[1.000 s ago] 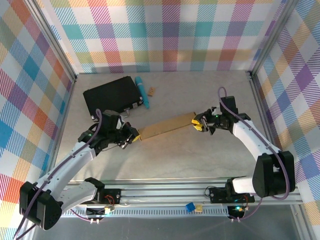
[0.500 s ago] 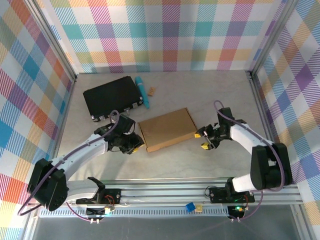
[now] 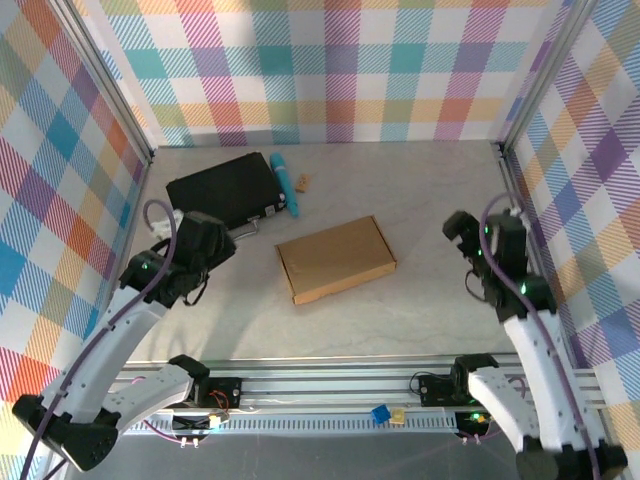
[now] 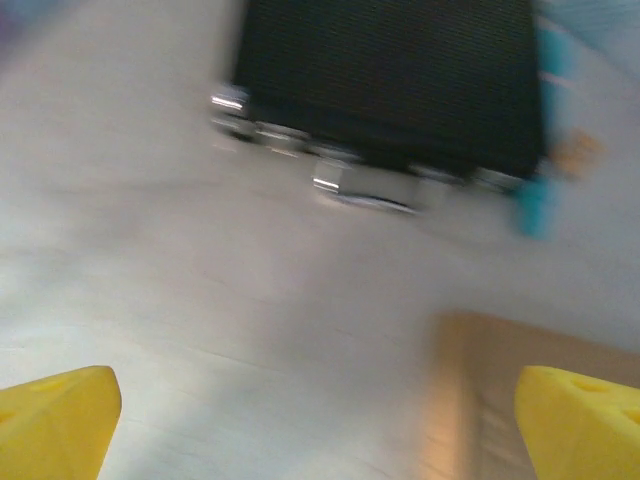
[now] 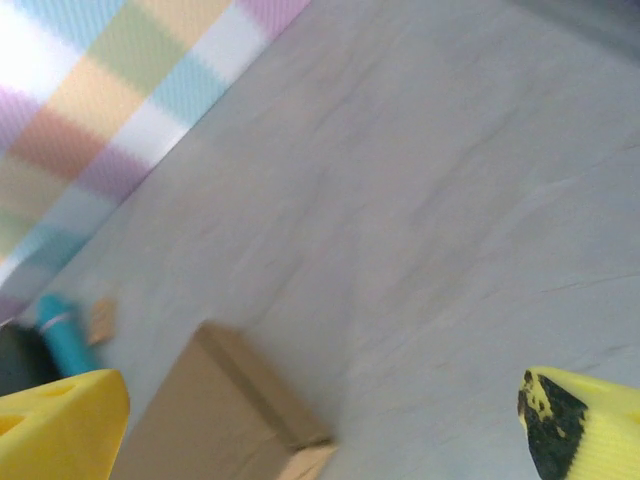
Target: Fold the paper box
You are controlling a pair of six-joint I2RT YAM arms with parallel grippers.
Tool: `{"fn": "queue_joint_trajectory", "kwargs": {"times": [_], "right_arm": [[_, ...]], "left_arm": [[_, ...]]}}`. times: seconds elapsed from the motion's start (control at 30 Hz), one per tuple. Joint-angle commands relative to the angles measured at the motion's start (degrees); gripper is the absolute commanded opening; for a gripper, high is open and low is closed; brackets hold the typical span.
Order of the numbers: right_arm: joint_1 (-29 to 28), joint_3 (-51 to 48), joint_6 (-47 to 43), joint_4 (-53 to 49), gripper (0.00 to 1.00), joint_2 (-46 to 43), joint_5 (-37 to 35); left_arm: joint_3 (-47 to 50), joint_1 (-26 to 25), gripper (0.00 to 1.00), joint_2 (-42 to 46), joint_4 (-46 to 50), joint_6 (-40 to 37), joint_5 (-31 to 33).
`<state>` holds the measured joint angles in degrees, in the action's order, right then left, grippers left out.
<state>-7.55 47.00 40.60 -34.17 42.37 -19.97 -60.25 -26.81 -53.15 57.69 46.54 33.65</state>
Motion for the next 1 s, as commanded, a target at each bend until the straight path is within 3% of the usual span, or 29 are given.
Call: {"fn": "queue_joint_trajectory", "kwargs": {"times": [0.0, 0.1, 0.17, 0.27, 0.4, 0.63, 0.87, 0.97], "right_arm": [[0.0, -10.7, -14.1, 11.3, 0.99, -1.9, -14.3], [0.0, -15.2, -22.5, 16.7, 0.99, 2.4, -11.8], [0.0, -17.5, -25.9, 22.1, 0.99, 6.1, -8.2], [0.1, -20.1, -28.3, 32.8, 0.99, 12.7, -5.2], [0.0, -21.0, -33.0, 48.4, 0.99, 24.1, -0.6], [0.1, -17.2, -42.3, 64.5, 0.99, 39.7, 7.2], [1.4, -20.3, -44.0, 73.6, 0.99, 42.1, 12.2], [1.7, -22.3, -43.5, 76.5, 0.99, 41.5, 11.9]], "left_arm": [[9.4, 0.2, 1.0, 5.9, -4.8, -14.6, 21.2], [18.7, 1.1, 1.0, 8.1, -20.9, -30.8, 20.7], [25.0, 3.6, 1.0, 7.5, -33.1, -40.1, 12.9], [30.1, 10.0, 1.0, 4.4, -43.9, -40.6, 2.9], [31.7, 15.4, 1.0, -6.6, -53.0, -40.3, -4.8], [32.4, 20.1, 1.0, -21.6, -73.3, -40.5, -12.4], [34.8, 22.0, 1.0, -28.1, -94.4, -44.0, -16.9], [41.6, 21.8, 1.0, -29.6, -109.4, -45.3, -17.1]]}}
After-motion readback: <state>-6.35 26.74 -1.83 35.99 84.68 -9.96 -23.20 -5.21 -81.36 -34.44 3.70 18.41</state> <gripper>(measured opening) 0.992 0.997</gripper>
